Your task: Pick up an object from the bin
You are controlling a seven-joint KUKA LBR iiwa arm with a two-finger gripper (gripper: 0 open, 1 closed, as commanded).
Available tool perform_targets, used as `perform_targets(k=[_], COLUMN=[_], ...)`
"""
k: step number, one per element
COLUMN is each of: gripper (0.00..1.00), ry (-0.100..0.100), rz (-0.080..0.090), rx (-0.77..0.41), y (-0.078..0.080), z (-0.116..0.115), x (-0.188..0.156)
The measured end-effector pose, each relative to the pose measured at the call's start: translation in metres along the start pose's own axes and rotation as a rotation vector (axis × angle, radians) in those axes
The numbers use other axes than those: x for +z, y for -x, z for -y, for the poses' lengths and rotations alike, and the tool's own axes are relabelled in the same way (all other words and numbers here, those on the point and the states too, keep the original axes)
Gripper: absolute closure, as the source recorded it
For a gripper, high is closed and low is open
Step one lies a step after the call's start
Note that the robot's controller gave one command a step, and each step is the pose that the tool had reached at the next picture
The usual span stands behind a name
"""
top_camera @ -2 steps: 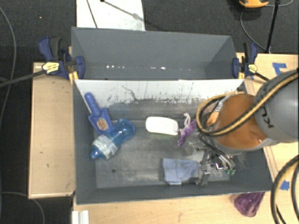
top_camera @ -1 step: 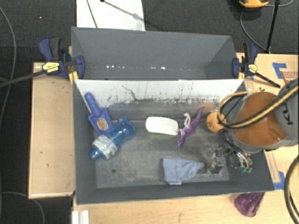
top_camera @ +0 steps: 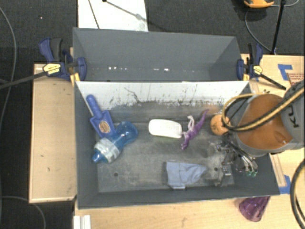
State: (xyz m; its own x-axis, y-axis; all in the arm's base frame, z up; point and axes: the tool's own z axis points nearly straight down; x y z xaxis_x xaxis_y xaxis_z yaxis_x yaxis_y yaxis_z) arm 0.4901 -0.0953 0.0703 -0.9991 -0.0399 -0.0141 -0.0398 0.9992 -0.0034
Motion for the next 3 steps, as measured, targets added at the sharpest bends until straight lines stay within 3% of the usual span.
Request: perform_targets(k=[1,2,3], gripper=[0.0,0.0,0.0], ry=[0.0,-0.002,0.003], rz=[0.0,-0.002,-0.001], rx=[-0.001,-0.048,-0.066], y=[0.0,-0.001,0.0], z=[0.0,-0.02,-0.053], x=[0.0,0.0,0.0])
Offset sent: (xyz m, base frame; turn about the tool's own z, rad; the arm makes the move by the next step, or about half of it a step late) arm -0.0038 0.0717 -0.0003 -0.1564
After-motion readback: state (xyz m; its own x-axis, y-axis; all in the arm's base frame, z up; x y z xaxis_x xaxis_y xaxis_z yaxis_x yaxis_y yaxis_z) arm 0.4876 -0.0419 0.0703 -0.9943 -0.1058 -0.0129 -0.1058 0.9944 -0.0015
